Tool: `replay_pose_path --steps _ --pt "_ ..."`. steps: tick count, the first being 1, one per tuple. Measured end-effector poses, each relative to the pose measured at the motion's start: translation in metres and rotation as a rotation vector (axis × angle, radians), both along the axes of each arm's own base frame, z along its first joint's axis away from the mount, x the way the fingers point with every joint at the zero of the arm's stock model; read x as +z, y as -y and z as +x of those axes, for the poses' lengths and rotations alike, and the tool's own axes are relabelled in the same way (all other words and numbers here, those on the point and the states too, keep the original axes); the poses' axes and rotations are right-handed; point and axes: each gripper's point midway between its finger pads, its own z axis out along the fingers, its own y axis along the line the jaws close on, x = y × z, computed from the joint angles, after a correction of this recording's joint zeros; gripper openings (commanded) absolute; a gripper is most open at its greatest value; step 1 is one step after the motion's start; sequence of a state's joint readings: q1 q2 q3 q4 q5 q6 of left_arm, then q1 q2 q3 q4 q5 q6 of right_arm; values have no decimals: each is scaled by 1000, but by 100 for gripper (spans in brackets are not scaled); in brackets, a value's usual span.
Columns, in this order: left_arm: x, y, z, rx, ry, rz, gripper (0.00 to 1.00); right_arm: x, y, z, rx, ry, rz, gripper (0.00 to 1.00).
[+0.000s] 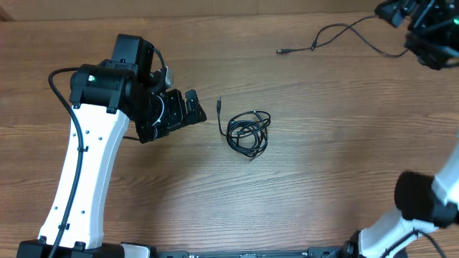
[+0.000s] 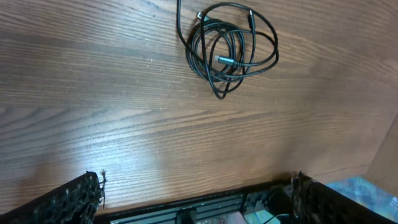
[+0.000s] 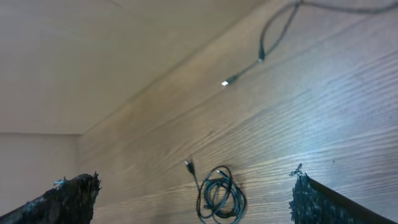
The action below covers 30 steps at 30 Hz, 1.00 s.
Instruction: Untangle cables
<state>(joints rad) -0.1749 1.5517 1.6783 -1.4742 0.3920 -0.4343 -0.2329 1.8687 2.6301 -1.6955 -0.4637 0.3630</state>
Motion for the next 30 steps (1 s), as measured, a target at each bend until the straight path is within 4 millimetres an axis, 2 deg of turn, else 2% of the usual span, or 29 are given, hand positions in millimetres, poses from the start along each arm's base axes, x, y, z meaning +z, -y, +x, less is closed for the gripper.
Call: replay_pose_path --steps 4,7,10,13,14,16,18,23,26,30 --pt "0 0 0 -13 7 2 100 31 -28 -38 55 85 -31 100" --pt "0 0 2 -19 16 2 100 40 -61 -77 134 109 -70 100" --pt "0 0 2 -21 16 2 100 23 -83 -113 188 57 -94 100" --pt "0 0 2 -21 16 2 100 -12 -88 -133 204 -56 -110 100" --pt "0 0 1 -21 16 2 100 -20 -89 -134 203 -79 -111 100" --pt "0 0 2 -21 17 2 100 -51 -90 -130 205 -162 -111 100" --pt "0 0 2 -21 17 2 100 -83 -94 -118 213 -239 -95 100" --pt "0 0 1 -21 14 2 99 -151 -119 -93 284 -341 23 99" --pt "0 0 1 -21 13 3 100 -183 -131 -85 305 -370 96 92" --pt "0 0 1 -21 15 2 100 -225 -140 -78 272 -435 179 77"
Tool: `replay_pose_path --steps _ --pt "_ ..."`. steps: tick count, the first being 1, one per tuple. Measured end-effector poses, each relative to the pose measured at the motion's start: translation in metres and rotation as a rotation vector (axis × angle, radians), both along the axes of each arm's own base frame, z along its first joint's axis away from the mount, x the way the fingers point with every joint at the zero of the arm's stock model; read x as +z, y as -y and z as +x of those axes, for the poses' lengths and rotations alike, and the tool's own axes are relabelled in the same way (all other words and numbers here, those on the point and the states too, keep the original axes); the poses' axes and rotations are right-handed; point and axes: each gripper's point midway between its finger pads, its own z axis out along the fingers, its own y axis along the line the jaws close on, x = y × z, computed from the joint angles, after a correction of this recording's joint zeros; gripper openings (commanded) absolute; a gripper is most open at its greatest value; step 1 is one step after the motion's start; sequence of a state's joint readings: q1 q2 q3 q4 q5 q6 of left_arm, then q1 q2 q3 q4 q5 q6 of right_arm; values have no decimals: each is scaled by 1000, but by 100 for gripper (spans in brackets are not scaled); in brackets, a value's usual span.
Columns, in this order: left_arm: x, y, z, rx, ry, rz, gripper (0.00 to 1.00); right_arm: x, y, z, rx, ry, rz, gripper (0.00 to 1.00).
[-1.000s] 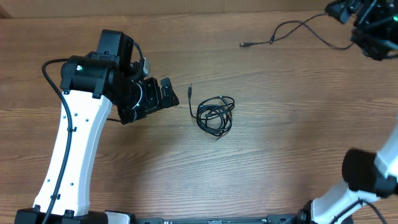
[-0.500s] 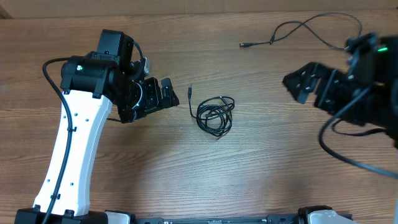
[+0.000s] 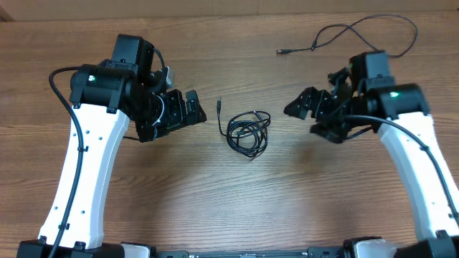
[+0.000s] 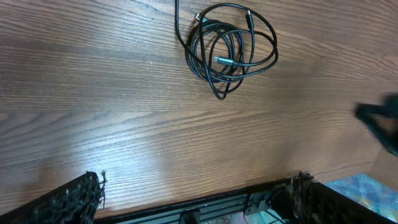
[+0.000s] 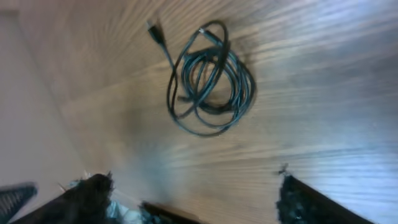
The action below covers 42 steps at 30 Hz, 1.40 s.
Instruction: Untangle cables
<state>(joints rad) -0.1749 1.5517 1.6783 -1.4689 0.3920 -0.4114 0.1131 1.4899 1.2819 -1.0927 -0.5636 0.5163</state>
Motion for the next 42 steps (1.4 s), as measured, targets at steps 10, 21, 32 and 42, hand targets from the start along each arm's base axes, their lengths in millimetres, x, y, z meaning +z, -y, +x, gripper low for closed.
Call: replay_pose_path --steps 10,21,32,42 --pt "0 2 0 -8 5 0 100 -64 -21 14 -45 -108 101 65" --pt "0 5 -1 -16 5 -1 100 -104 -67 25 -8 -100 26 38" --pt "0 4 -1 -16 2 0 100 -102 -76 33 -15 -57 25 4" --pt "0 6 -3 -22 -1 0 100 -77 -105 26 130 -5 111 4"
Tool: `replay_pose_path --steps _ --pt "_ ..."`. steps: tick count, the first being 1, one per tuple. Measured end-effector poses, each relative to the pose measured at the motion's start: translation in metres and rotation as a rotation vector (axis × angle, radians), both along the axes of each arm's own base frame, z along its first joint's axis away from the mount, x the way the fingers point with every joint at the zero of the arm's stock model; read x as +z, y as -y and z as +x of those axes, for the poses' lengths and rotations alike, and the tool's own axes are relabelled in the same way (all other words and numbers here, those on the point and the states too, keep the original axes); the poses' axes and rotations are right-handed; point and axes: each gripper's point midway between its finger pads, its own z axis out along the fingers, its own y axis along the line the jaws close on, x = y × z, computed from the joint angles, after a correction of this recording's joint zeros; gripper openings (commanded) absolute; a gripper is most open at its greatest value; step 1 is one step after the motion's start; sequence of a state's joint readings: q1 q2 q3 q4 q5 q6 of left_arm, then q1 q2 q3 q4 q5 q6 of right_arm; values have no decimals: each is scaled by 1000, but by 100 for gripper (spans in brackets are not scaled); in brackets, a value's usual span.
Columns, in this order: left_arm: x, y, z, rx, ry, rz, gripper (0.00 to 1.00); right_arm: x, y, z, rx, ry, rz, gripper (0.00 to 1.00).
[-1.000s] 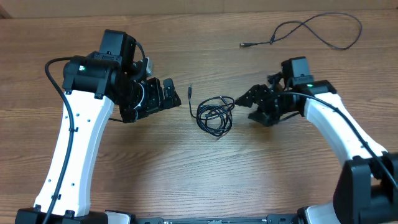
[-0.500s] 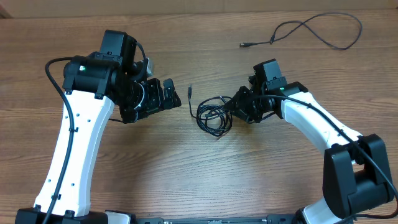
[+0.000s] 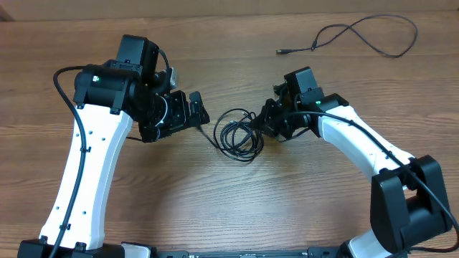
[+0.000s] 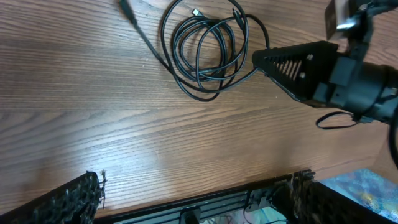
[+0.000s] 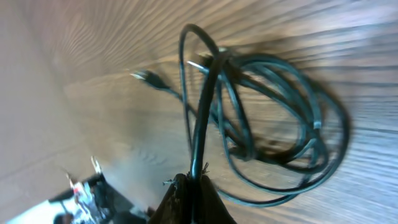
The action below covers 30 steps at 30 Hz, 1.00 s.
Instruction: Untangle cables
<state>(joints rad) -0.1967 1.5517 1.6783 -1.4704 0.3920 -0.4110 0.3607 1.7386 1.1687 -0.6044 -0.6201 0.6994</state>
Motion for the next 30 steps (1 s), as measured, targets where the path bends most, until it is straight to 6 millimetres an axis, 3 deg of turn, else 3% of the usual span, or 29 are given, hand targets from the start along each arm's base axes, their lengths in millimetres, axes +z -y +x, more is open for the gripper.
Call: replay_pose_path --steps 3,9,13,23,30 --pt "0 0 0 0 0 0 100 29 -10 3 70 84 21 4" --pt "0 0 0 0 1 0 100 141 -38 3 229 425 108 4" --pt "0 0 0 0 1 0 100 198 -49 -3 287 623 171 4" --pt "0 0 0 0 1 0 100 253 -57 8 262 826 264 4" --pt "0 0 0 -3 2 0 100 331 -39 5 190 1004 289 4"
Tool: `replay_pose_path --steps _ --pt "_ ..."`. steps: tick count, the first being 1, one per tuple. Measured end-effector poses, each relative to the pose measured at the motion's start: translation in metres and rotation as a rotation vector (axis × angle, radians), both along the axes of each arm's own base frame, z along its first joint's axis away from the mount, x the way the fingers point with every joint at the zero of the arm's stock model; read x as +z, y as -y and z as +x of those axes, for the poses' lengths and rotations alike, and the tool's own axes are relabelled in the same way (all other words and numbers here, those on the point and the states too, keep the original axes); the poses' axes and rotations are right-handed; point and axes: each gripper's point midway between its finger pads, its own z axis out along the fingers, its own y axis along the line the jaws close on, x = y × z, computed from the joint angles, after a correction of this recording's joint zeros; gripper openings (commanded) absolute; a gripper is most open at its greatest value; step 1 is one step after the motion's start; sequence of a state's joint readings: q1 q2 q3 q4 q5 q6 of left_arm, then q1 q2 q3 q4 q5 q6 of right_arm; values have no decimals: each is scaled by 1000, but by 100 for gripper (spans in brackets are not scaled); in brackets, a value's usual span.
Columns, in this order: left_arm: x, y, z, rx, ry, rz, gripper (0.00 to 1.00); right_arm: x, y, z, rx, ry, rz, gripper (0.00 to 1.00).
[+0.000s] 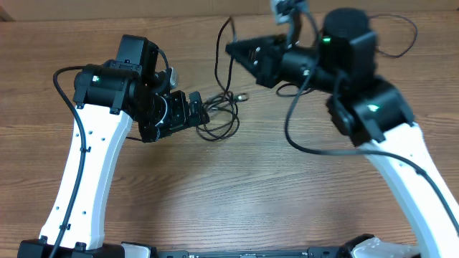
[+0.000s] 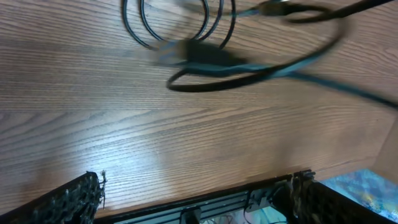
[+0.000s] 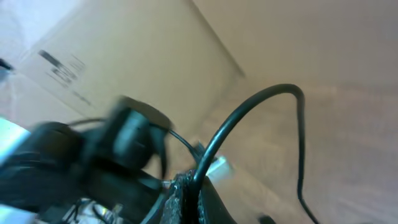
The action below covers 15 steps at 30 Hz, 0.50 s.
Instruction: Untangle cables
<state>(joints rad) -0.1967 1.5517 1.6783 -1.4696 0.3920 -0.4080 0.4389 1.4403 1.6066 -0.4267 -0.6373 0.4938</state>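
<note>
The black tangled cable [image 1: 219, 118] lies partly on the wooden table, with strands pulled up and to the right. My right gripper [image 1: 233, 49] is raised above the table and shut on one strand. In the right wrist view that strand [image 3: 249, 112] arcs up out of the closed right gripper [image 3: 191, 186]. My left gripper [image 1: 195, 111] stands open just left of the coils, holding nothing. In the left wrist view the cable [image 2: 199, 53] is blurred at the top, well ahead of the left gripper [image 2: 196, 199].
A second, separate black cable [image 1: 414, 29] lies at the back right, mostly hidden behind the raised right arm. The wooden table [image 1: 287, 201] runs to its back edge along the top of the overhead view.
My right gripper, shut on a strand low at the coil's right side, now stands high over the back of the table. The coil has stretched and shifted left toward the left gripper.
First the coil lay untouched at the table's centre, my right arm far off at the back right. Then the right gripper was open just right of the coil. Then it was shut on a strand, and now holds it lifted. My left gripper has stayed open.
</note>
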Motion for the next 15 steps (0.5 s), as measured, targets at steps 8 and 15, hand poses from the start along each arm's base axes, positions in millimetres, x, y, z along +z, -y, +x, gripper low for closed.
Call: replay_pose_path --steps 8,15 --pt "0 0 1 -24 14 6 100 38 6 -8 -27 37 92 4" --pt "-1 0 2 -39 24 8 100 70 6 -7 -27 78 209 4"
